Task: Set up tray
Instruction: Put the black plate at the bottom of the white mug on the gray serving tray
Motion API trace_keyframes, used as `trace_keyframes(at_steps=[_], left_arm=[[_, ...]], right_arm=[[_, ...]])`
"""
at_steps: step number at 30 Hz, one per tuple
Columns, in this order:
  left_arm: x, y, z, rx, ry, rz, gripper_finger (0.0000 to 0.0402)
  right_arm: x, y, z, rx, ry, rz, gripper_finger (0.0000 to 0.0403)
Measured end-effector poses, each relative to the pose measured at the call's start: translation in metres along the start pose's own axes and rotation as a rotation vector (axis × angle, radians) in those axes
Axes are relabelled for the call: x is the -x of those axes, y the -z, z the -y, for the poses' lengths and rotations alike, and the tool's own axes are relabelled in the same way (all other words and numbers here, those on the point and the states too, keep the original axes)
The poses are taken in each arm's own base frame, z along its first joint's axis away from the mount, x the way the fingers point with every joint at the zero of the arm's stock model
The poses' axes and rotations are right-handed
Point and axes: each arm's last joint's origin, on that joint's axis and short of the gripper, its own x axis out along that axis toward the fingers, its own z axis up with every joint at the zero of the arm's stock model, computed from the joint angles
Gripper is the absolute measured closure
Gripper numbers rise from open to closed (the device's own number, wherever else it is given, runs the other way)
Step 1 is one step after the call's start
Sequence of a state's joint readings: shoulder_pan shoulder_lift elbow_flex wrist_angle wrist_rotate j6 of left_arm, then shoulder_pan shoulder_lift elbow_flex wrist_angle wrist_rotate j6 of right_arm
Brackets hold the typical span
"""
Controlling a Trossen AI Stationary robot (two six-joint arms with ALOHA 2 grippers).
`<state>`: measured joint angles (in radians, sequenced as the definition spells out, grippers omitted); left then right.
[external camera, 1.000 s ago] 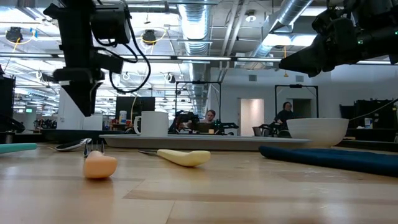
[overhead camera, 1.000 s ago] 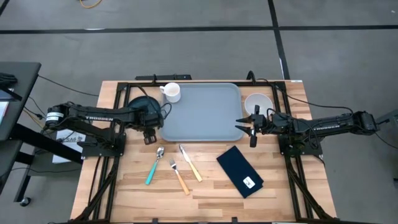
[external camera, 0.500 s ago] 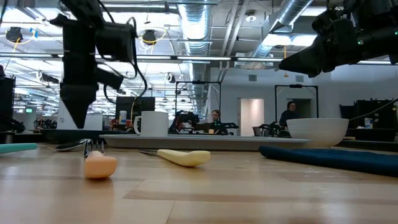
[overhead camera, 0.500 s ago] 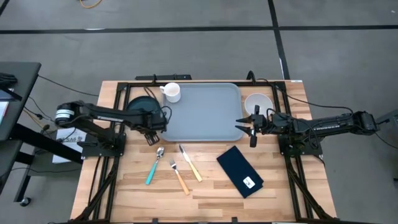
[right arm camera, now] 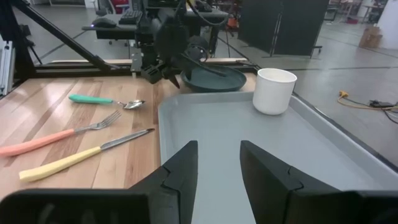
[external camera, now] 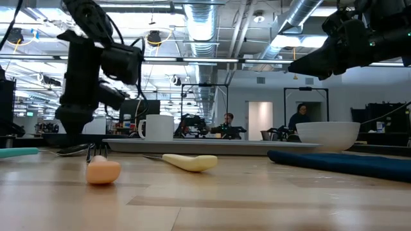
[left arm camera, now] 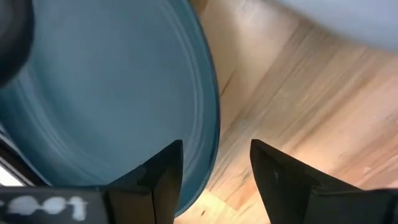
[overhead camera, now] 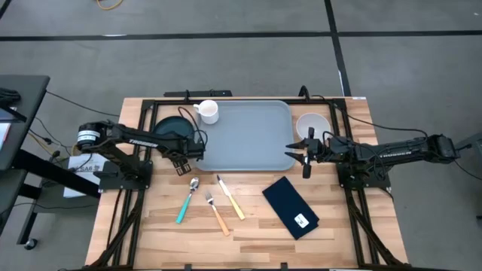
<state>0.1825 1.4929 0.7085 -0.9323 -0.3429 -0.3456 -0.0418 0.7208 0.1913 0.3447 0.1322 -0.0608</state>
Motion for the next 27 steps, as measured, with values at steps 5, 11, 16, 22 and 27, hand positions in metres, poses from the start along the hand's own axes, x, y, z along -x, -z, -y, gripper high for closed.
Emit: trace_keyframes(at_steps=[5,11,16,22,27], left_arm=[[-0.011,0.007,-0.002,0.031,0.035,-0.042,0.0226],[-0.011,0.007,-0.002,0.038,0.049,-0.047,0.0260],[-0.012,0.012,-0.003,0.065,0.035,-0.090,0.0328],[-0.011,0.014,-0.004,0.084,-0.023,-0.092,0.0392],[-0.004,0.018,-0.004,0.115,-0.088,-0.119,0.0387]], right_arm=[[0.000,0.000,0.000,0.000,0.000,0.001,0.0290],[0.000,0.000,0.000,0.000,0.000,0.001,0.0290],[0.000,0.000,0.000,0.000,0.000,0.000,0.0290],[0.000,0.000,0.000,0.000,0.000,0.001,0.0290],[0.000,0.000,0.000,0.000,0.000,0.001,0.0290]])
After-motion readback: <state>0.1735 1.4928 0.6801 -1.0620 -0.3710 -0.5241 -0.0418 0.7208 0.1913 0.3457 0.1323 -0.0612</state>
